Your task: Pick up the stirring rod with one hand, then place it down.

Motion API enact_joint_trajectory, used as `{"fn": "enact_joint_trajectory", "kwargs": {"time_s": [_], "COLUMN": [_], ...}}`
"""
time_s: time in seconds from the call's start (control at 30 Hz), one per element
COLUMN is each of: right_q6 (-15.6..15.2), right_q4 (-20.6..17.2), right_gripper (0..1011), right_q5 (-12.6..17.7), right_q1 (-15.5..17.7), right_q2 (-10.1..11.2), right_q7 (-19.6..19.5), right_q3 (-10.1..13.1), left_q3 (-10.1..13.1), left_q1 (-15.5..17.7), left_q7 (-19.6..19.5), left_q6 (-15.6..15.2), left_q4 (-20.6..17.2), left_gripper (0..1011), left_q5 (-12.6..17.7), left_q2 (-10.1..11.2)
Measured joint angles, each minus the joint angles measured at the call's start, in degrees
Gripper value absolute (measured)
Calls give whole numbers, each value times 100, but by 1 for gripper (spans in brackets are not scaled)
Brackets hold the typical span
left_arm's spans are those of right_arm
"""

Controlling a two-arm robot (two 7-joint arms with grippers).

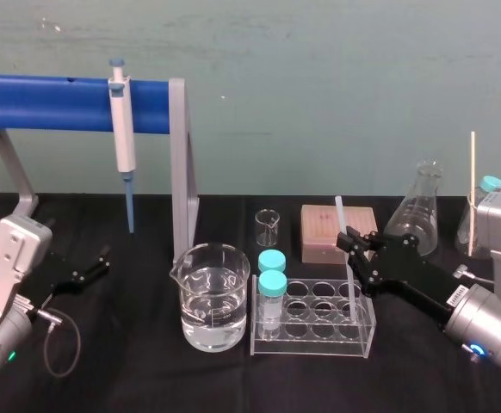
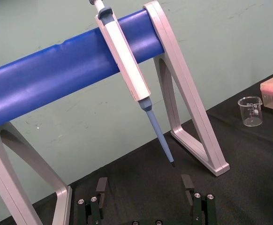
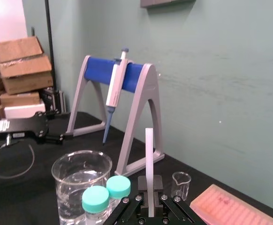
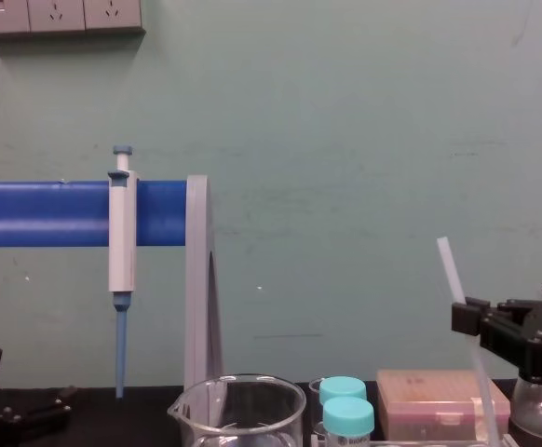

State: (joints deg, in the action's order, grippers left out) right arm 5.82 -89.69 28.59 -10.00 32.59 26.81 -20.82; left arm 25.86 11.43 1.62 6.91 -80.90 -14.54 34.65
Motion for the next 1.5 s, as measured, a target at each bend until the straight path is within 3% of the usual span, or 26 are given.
{"fn": "enact_joint_trajectory", "kwargs": {"time_s": [0.27, 0.47, 0.63, 1.0, 1.5], "right_q6": [47, -146, -272, -399, -437], "right_q4": [-91, -348, -471, -573, -693], "right_gripper": [64, 64, 64, 64, 64], "right_q5": [149, 588, 855, 1128, 1219], "right_q1": [56, -178, -352, -445, -371], "right_q2": [-98, -129, -104, -11, 100], "right_q7": [20, 146, 209, 286, 225], "right_q3": [268, 684, 852, 838, 752], "left_q3": [0, 0, 0, 0, 0], "left_q1": [0, 0, 0, 0, 0], "left_q7": [0, 0, 0, 0, 0], "left_q6": [0, 0, 0, 0, 0], "left_q4": [0, 0, 0, 0, 0], "left_gripper": [1000, 1000, 1000, 1000, 1000], "left_q5": [0, 0, 0, 0, -1], "left_q2": [0, 0, 0, 0, 0]}}
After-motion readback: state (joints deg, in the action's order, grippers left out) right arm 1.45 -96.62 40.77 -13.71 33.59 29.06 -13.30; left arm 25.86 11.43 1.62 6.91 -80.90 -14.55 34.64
